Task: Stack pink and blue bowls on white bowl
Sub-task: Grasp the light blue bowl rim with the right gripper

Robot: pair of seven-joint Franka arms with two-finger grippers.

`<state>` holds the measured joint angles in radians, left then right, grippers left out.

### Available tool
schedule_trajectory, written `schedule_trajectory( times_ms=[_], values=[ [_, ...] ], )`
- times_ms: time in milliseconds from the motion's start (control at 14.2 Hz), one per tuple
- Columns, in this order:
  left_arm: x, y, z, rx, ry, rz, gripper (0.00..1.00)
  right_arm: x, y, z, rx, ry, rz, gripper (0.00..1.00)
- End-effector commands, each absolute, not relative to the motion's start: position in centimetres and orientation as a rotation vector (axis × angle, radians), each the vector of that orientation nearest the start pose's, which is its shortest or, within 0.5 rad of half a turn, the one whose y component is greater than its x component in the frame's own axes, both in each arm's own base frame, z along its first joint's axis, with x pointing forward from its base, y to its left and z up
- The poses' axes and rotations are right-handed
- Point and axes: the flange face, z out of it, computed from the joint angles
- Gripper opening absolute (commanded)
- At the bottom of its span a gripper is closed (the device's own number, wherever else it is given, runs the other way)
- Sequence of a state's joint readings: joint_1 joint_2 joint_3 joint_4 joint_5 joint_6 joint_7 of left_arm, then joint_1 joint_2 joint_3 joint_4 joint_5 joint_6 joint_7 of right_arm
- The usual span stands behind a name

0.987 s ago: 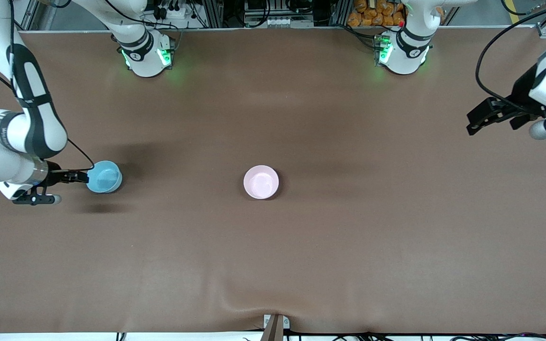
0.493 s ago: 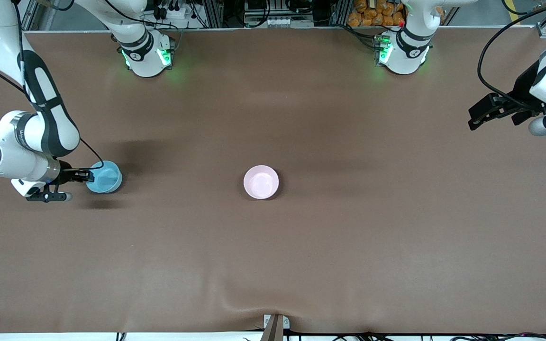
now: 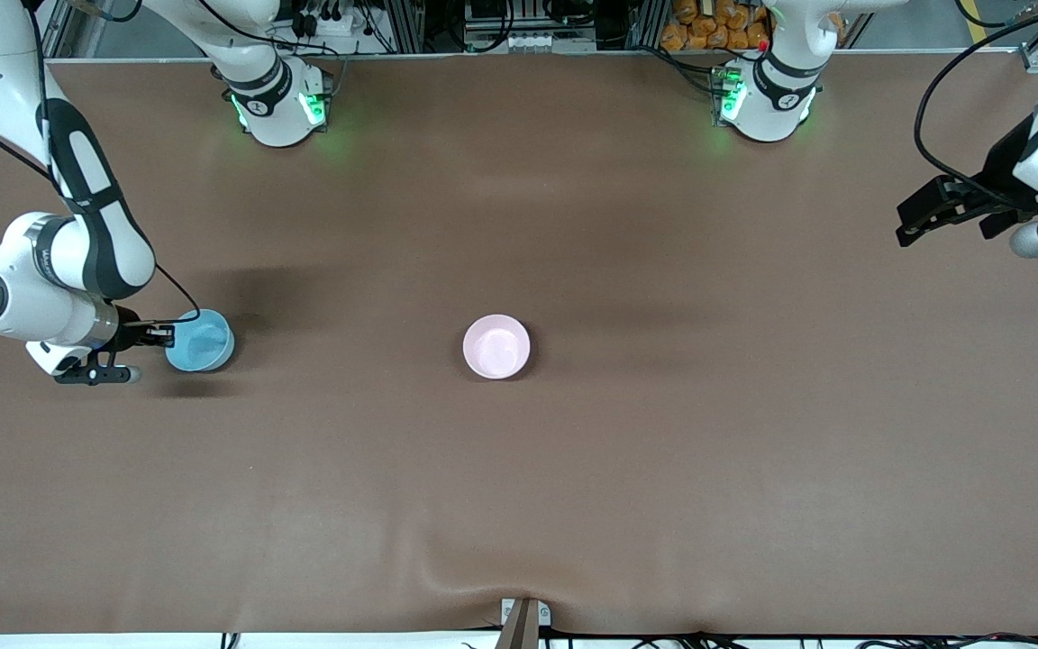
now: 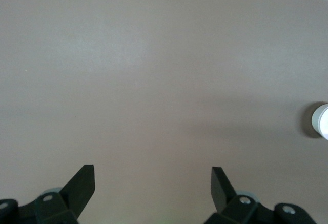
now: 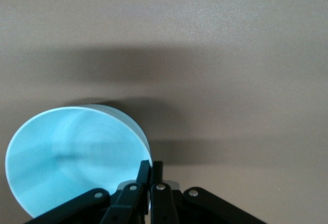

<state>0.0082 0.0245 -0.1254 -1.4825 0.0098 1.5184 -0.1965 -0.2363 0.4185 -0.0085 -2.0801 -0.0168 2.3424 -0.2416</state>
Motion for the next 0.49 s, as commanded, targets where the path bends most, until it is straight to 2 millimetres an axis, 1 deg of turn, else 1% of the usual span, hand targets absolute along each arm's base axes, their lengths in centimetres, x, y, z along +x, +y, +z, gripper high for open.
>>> schedule_trajectory(
  times_ms=[0,70,141,211,282,352,423],
  values=[
    [54.4,-3.8,65.5,-3.128,-0.074,-0.009,1.0,55.7,-13.2,22.7,-3.112,-0.049,0.269,0.0],
    [54.4,-3.6,65.5,-3.125,-0.074,-0.009,1.0,56.8,-13.5,24.5,-3.096,-0.033,0.317,0.0],
    [54.4,-3.3,65.4,-3.125,-0.069,-0.002,1.0,57.6,-13.3,26.4,-3.07,-0.027,0.391,0.0],
    [54.5,-2.9,65.3,-3.124,-0.081,0.003,1.0,58.7,-11.7,28.2,-3.037,-0.006,0.439,0.0],
    [54.6,-2.9,65.0,-3.124,-0.095,0.012,1.0,59.5,-10.1,30.1,-3.006,0.063,0.473,0.0],
    [54.8,-2.9,64.8,-3.125,-0.076,0.015,1.0,60.1,-8.9,31.5,-2.987,0.126,0.501,0.0],
    [54.8,-2.9,64.6,-3.125,-0.076,0.024,1.0,60.9,-6.6,33.1,-2.966,0.169,0.521,0.0]
  ],
)
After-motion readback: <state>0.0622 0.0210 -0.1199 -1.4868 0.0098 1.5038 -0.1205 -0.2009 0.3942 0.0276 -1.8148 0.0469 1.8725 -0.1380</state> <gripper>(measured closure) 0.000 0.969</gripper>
